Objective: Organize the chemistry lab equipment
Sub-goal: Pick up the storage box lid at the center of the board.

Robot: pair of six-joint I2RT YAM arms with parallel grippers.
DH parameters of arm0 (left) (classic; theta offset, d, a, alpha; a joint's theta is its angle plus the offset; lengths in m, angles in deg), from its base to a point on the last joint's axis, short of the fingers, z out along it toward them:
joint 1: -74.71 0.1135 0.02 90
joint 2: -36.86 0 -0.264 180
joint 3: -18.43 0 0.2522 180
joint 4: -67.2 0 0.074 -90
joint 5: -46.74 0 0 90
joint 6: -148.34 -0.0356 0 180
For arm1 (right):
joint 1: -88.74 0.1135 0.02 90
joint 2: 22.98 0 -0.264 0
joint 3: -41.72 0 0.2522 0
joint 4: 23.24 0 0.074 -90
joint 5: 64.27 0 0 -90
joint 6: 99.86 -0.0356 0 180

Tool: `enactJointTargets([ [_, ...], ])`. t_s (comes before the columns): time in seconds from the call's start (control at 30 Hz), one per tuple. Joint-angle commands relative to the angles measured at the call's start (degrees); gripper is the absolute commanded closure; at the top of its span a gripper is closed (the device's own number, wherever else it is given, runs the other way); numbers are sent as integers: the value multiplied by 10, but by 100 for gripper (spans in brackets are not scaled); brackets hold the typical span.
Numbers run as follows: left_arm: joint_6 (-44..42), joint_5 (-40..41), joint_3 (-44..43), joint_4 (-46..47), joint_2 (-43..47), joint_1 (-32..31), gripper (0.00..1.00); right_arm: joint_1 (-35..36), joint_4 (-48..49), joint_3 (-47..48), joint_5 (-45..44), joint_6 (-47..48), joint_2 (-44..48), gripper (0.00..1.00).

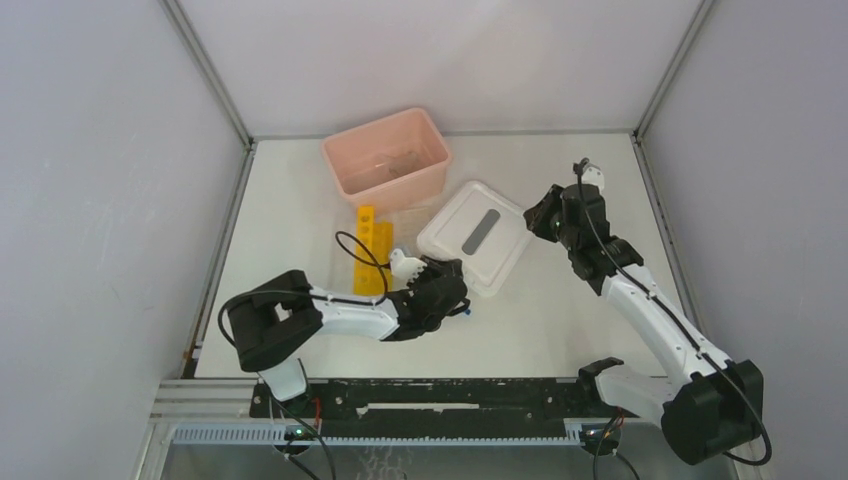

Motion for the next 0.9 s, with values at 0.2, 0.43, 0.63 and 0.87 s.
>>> enactJointTargets([
  [0.2, -134, 55, 26, 44, 76, -12, 100, -6, -2, 1, -46, -1, 54, 71],
  [0.43, -251, 41, 21, 109, 93, -16, 100, -5, -6, 0, -59, -6, 64, 71],
  [0.63, -333, 47, 19, 144, 115, -16, 100, -3, -2, 0, -68, -9, 73, 71],
  [0.87, -440, 58, 21, 204, 133, -16, 100, -1, 2, 1, -77, -10, 74, 71],
])
